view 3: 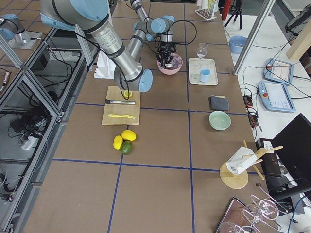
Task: Put ice in cup with scoop
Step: 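Dig the scoop into the ice cubes while the left gripper holds the bowl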
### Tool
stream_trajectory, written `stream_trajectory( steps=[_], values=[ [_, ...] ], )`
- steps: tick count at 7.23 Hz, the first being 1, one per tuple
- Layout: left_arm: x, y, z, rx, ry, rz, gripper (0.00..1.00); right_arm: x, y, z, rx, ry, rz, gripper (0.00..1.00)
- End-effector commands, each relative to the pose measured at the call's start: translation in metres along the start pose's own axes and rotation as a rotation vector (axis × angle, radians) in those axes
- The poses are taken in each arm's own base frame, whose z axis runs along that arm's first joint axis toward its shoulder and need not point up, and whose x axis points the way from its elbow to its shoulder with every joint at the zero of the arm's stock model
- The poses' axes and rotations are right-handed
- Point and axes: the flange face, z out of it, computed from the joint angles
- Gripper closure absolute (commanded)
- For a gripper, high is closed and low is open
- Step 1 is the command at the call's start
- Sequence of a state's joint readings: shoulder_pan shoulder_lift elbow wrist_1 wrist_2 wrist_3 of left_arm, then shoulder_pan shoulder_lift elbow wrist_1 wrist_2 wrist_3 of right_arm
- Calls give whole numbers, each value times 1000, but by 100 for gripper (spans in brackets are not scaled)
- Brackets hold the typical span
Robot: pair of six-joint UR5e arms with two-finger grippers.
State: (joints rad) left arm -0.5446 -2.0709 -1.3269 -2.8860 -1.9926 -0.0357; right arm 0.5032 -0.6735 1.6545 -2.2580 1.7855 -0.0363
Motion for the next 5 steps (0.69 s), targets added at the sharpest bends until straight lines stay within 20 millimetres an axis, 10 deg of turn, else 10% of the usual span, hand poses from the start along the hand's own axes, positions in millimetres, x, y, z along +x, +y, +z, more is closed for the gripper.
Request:
stream_trajectory(
  steps=[1,5],
  values=[
    [0,1,0,-1,0,0,0,1,8,7,69,1,20,100],
    [0,0,0,-1,0,0,0,-5,34,31,173,-8,42,100]
  ],
)
